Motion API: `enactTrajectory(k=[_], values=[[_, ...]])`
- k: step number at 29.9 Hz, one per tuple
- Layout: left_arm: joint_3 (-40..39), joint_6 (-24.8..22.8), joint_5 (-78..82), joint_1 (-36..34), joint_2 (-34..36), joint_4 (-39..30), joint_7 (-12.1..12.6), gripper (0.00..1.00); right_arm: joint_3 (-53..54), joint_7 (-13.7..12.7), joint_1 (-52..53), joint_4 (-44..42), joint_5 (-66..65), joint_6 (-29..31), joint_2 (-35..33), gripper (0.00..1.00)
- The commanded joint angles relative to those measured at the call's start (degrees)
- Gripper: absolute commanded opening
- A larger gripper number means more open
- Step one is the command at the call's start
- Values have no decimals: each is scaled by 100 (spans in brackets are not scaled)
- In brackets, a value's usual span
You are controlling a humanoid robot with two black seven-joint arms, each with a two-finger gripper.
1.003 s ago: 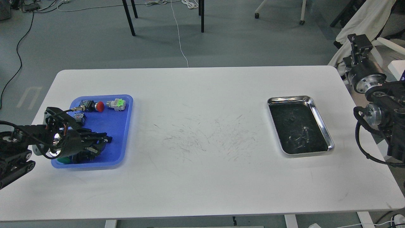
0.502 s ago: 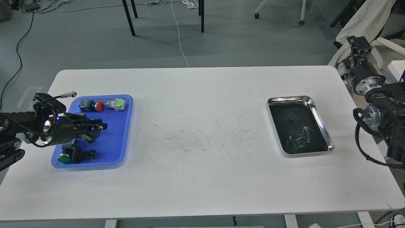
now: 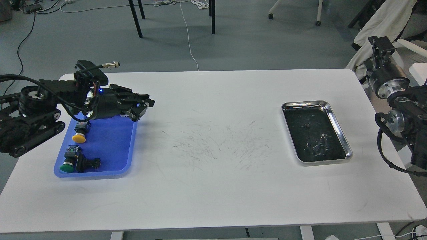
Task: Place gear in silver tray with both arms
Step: 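Lift the black gear and carry it toward the table center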
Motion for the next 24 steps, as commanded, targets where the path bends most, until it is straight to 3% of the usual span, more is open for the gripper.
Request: enactTrajectory(k=[1, 9, 18, 24], values=[[3, -145, 166, -253, -536, 10, 0, 4, -2, 0, -6, 0, 0, 0, 8, 88], [29, -234, 588, -412, -1768, 335, 0, 4, -2, -9, 21, -9, 0, -9, 0, 88], [38, -225, 800, -315, -3244, 1266, 0, 4, -11, -18, 21, -18, 0, -9, -9, 88], [38, -216, 800, -183, -3650, 1661, 0, 4, -28, -18, 21, -36, -9, 0, -18, 88]])
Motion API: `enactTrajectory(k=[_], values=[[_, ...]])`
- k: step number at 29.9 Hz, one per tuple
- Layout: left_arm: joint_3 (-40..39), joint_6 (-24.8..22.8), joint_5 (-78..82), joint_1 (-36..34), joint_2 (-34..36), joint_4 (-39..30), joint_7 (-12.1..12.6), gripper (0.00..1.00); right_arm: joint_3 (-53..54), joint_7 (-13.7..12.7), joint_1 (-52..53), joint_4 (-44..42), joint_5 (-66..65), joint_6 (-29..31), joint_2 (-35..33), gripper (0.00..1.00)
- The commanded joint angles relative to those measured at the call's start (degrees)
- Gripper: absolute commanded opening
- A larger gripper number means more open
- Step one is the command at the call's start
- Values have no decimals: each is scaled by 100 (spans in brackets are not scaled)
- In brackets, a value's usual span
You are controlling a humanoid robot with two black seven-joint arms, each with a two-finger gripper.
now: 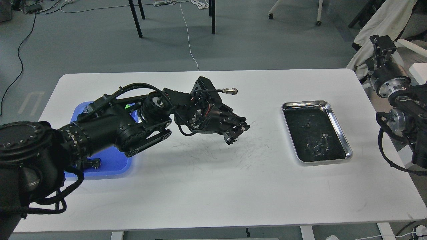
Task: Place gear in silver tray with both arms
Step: 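Lift the black gear and carry it toward the table center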
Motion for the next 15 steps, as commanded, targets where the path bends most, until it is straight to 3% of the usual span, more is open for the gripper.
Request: enactTrajectory(k=[1, 15], values=[[0, 20, 1, 43, -114, 341, 1, 4, -9, -1, 1, -20, -10, 10, -7, 88], [219, 135, 1, 316, -114, 799, 1, 4, -35, 8, -17, -64, -36, 19, -7, 88]])
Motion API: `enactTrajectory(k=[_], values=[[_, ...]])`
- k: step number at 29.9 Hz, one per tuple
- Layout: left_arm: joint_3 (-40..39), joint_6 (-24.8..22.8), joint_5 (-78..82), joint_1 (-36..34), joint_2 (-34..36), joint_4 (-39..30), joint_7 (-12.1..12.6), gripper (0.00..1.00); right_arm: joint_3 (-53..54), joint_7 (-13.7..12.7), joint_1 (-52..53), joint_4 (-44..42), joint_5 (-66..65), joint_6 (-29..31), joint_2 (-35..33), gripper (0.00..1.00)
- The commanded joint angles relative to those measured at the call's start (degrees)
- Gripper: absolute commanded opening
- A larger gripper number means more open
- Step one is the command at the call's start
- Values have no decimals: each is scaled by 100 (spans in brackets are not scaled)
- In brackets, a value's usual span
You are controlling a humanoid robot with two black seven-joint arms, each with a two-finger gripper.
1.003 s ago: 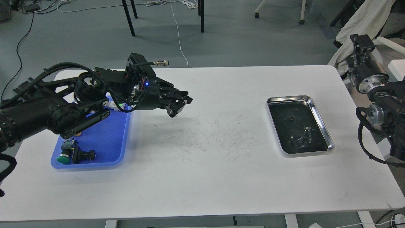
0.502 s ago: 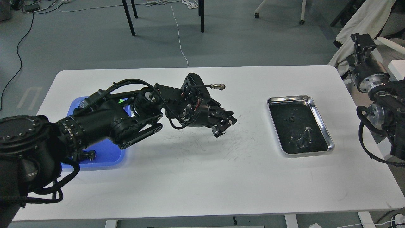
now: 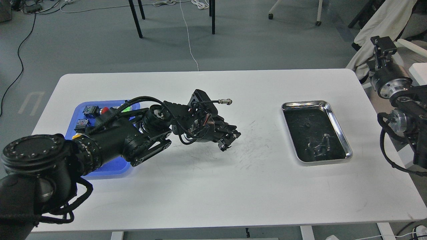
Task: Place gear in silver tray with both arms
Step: 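Lift the black gear and carry it toward the table center, then lower the black gear onto the table and open the left gripper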
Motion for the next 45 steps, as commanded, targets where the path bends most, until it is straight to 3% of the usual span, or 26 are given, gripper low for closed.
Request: enactTrajectory(k=[1, 28, 32, 36, 45], values=[[120, 7, 0, -24, 0, 11, 0, 4, -4, 7, 9, -8, -8, 0, 2, 88], [129, 7, -35, 433, 0, -367, 0, 8, -21, -2, 18, -8, -26, 0, 2, 88], [112, 7, -53, 433, 0, -367, 0, 10, -22, -2, 0, -8, -26, 0, 2, 88], [111, 7, -62, 450, 0, -341, 0, 19, -22, -2, 0, -8, -26, 0, 1, 88], [94, 7, -88, 521, 0, -349, 0, 23, -22, -2, 0, -8, -26, -9, 2, 88]])
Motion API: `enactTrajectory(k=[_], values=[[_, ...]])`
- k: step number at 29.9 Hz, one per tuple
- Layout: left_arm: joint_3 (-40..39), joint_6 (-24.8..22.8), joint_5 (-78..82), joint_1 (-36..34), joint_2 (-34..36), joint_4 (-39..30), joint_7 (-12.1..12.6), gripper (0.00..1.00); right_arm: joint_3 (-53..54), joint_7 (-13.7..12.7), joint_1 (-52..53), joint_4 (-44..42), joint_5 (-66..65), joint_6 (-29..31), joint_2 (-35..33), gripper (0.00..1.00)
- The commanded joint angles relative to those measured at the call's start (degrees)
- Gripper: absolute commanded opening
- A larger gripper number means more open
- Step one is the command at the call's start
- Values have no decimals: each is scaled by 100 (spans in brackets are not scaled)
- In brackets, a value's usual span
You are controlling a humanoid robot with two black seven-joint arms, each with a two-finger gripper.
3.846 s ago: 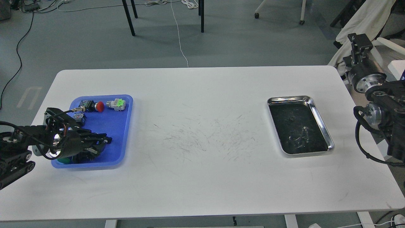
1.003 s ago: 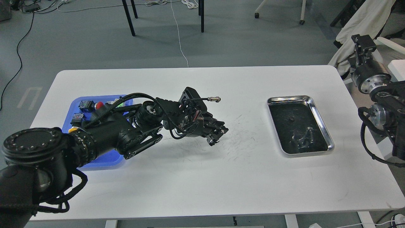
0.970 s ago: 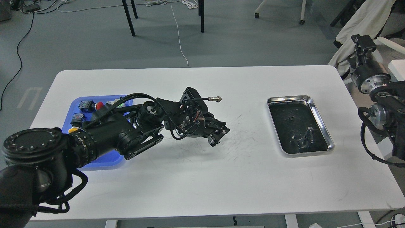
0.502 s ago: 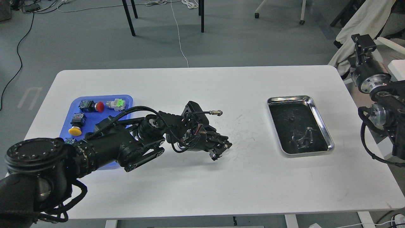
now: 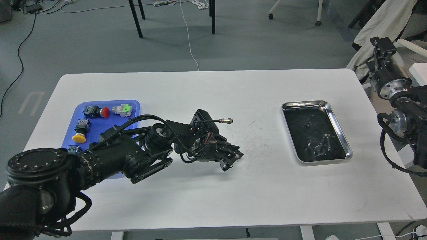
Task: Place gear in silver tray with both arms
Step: 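Lower the black gear onto the table and open the left gripper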
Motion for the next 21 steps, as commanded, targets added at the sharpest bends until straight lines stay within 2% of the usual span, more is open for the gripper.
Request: enactTrajectory(k=[1, 8, 11, 13, 21], values=[[-24, -1, -15, 3, 0, 0, 0, 26, 1, 0, -5, 0, 0, -8, 0, 88], [-15, -1, -85, 11, 0, -9, 0, 30, 1, 0, -14, 0, 0, -8, 0, 88], [-15, -9, -199, 11, 0, -9, 0, 34, 1, 0, -5, 0, 0, -8, 0, 88], [-15, -9, -226, 29, 0, -9, 0, 41, 1, 0, -5, 0, -9, -8, 0, 88], [-199, -9, -463, -41, 0, 26, 0, 47, 1, 0, 30, 0, -35, -8, -9, 88]])
